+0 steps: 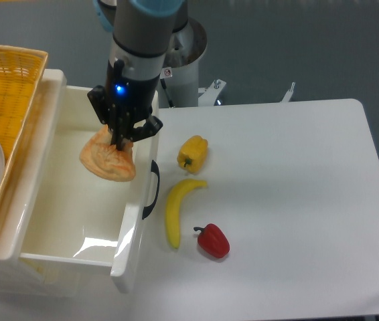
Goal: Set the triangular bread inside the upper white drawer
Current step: 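Lift the bread and carry it over the open white drawer, then lower the bread into the drawer and open the gripper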
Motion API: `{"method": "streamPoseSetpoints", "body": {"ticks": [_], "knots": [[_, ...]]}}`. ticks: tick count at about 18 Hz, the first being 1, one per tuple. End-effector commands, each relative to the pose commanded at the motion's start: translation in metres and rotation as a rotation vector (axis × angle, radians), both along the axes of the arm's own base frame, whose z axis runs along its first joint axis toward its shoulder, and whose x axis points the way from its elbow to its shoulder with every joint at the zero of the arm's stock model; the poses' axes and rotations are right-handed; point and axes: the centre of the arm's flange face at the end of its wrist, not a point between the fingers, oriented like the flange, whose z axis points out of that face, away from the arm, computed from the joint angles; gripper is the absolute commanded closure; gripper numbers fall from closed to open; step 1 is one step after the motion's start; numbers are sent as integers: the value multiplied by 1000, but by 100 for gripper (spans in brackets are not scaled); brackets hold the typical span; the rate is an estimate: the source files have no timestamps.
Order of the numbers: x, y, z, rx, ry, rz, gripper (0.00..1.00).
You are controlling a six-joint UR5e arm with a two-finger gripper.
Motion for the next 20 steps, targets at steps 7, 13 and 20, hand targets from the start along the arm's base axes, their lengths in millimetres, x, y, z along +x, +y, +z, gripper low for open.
{"method": "streamPoseSetpoints", "body": {"ticks": [7, 13, 20], "knots": [[4, 9, -21, -31, -10, -22, 100], [9, 17, -34, -26, -2, -43, 37], [15, 22, -33, -8, 21, -46, 5]]}}
